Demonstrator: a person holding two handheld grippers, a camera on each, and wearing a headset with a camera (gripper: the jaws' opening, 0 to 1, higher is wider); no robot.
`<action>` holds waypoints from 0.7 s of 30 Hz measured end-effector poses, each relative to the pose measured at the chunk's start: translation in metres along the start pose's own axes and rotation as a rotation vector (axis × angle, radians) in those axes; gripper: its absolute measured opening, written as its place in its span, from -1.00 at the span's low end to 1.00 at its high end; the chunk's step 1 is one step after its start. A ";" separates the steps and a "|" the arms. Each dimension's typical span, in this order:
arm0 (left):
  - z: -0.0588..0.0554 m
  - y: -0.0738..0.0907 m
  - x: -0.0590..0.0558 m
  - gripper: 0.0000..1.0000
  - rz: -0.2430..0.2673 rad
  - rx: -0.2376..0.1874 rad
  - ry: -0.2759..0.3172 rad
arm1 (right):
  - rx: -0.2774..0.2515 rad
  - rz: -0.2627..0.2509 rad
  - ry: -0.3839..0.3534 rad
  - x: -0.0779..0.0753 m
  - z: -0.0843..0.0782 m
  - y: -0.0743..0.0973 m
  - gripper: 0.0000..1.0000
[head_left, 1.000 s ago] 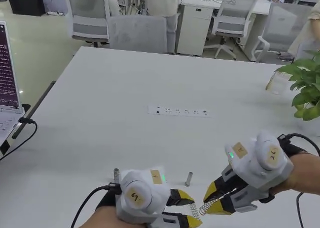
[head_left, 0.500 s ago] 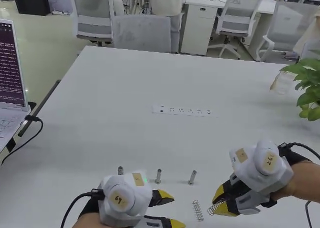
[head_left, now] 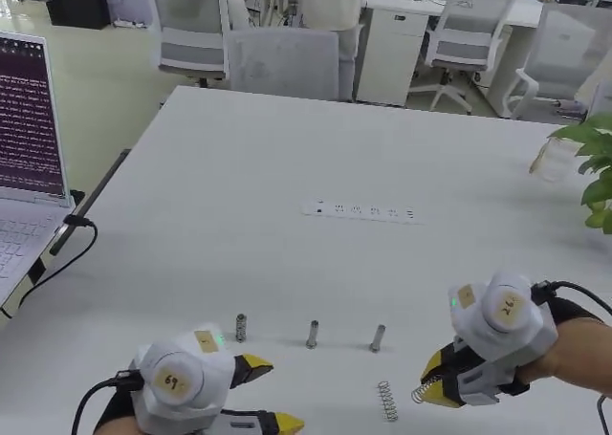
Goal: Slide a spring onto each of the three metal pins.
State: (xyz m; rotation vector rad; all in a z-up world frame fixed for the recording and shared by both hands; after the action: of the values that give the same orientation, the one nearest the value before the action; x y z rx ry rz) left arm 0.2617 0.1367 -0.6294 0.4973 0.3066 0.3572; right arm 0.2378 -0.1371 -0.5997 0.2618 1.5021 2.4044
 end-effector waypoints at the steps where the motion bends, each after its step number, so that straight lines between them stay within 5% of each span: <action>1: -0.001 0.003 0.003 -0.14 0.015 -0.001 0.013 | 0.004 -0.002 -0.003 -0.001 -0.001 0.000 -0.83; 21: -0.018 0.047 0.040 0.20 0.185 -0.013 0.107 | 0.011 -0.025 -0.032 -0.033 0.007 -0.005 -0.83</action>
State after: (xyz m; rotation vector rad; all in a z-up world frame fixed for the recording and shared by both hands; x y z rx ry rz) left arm 0.2788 0.1989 -0.6286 0.4960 0.3624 0.5668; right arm 0.2714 -0.1401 -0.6008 0.2805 1.4960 2.3618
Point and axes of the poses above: the centre of the closed fingertips' face, and the gripper's own axes: y roughly backward along the fingers, x roughly to its left, z roughly out of its top, the point moved 9 cm from there along y, roughly backward along the fingers, and after that the axes turned 6 degrees about y, right-handed, at the moved point
